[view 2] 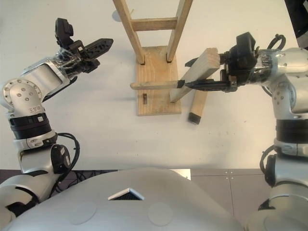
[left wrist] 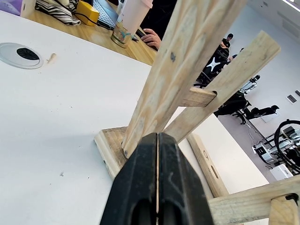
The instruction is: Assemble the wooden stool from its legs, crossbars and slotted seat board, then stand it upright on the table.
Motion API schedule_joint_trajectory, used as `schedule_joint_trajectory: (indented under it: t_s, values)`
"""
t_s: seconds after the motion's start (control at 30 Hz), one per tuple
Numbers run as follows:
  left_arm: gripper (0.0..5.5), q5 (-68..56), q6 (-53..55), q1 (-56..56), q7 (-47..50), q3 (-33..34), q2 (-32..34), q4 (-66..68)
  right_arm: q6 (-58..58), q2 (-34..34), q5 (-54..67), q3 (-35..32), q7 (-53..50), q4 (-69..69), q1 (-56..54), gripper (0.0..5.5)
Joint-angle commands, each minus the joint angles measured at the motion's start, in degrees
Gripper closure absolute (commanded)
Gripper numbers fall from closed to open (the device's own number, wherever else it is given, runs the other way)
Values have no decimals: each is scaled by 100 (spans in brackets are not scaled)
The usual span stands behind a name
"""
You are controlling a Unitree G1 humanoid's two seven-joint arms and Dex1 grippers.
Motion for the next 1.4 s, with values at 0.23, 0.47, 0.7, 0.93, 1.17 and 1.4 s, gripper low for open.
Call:
schedule_joint_trajectory:
  t_s: [0.23,0.47,0.7,0.93,1.17,1.4]
  values:
    - [550,328,-41,-12,259,167,125,266,160,-193,-952,486,-796,-613,1251,227]
    - [550,499,-213,50,438,267,59,211,-103,-333,-1545,166,-1276,-677,1646,145]
    - [550,783,-202,245,332,-13,386,51,587,283,-1489,-679,-2987,-706,1884,97]
    - [550,1633,-847,1570,-182,-719,1060,-847,1553,1441,-1546,-1087,-5004,-436,1033,11]
    - [550,2008,-1636,2477,661,-281,166,-1229,3281,1869,-1913,-167,-5924,-1132,940,11]
    - [550,2314,-1641,2363,923,-520,46,-1722,3737,1124,-2058,-182,-5560,-1405,1358,11]
